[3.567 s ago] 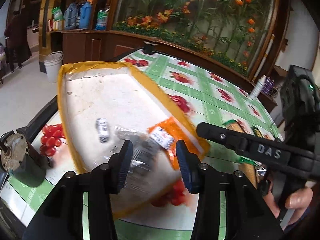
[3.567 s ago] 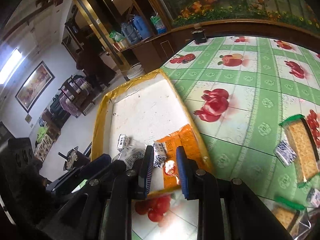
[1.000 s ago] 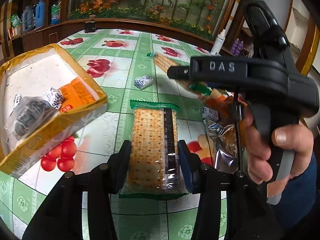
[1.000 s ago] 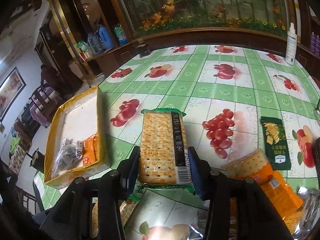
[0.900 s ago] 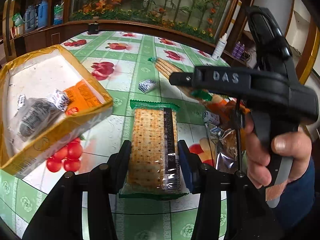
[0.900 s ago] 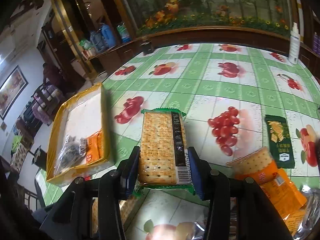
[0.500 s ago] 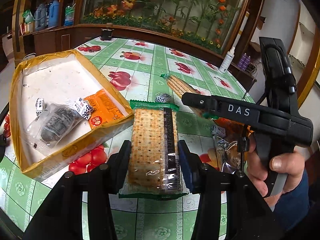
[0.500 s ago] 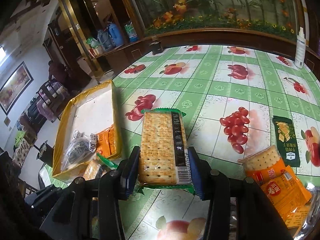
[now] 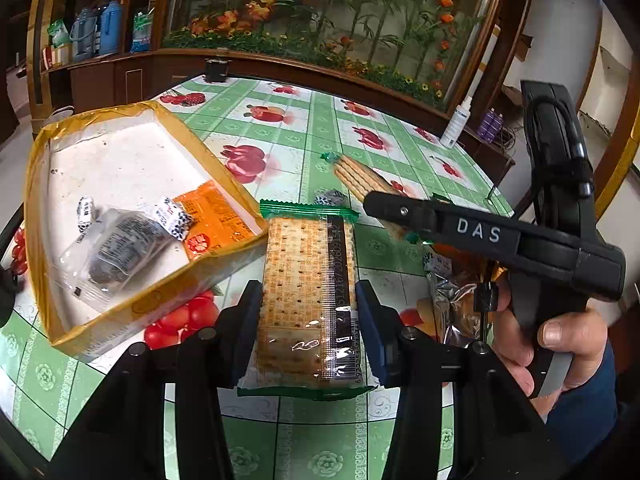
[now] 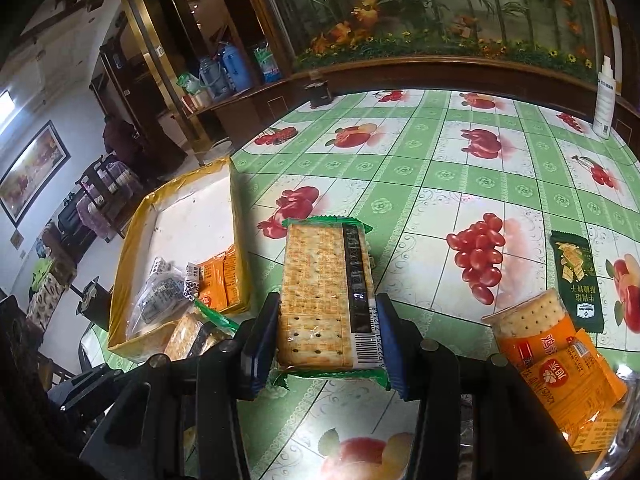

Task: Organize snacks
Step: 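Carry both cracker packs over the cardboard box and open both grippers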

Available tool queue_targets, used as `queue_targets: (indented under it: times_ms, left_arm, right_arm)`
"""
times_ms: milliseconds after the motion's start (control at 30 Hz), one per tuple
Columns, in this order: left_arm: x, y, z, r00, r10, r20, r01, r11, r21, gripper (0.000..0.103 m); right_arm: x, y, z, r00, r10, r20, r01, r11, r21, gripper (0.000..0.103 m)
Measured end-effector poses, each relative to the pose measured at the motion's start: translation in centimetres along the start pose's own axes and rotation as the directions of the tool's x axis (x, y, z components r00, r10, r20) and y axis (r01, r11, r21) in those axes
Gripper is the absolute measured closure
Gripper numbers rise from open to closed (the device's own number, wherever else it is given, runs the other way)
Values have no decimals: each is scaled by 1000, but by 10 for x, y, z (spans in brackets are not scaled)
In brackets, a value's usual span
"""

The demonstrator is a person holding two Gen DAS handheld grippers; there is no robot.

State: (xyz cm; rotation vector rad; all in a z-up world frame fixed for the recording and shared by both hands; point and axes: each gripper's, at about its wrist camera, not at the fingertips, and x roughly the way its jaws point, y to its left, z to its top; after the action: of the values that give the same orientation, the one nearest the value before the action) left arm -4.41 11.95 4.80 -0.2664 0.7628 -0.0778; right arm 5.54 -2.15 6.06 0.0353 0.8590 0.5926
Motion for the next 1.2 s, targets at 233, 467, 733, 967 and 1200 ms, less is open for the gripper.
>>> queue_targets:
  times_ms: [233,467,733,967,1200]
  left_arm:
    - [-9,11,6,1000,10,26,-9,1000,-21,58]
    - [-16,23,12,999,15,49,-13,999,-44,58]
    - [-24,40,15,997,32,72,-27,997,-75,58]
    - [-30,60,18,994,59,93,-48,992,-118,58]
    - [-30,80,24,990,94,107,-76,985,-157,58]
  right_arm:
    - [0,3,-1,1000,10,3,-10,1000,-6,56]
    - [2,11,-2,999,32,-10,-32,999,-12,56]
    - [6,33,-2,998,67,-15,-68,997,-21,56]
    - [10,63,3,994,112,-14,-113,993,-36,56]
    - [25,90,10,990,141,-25,-143,988,-53,56]
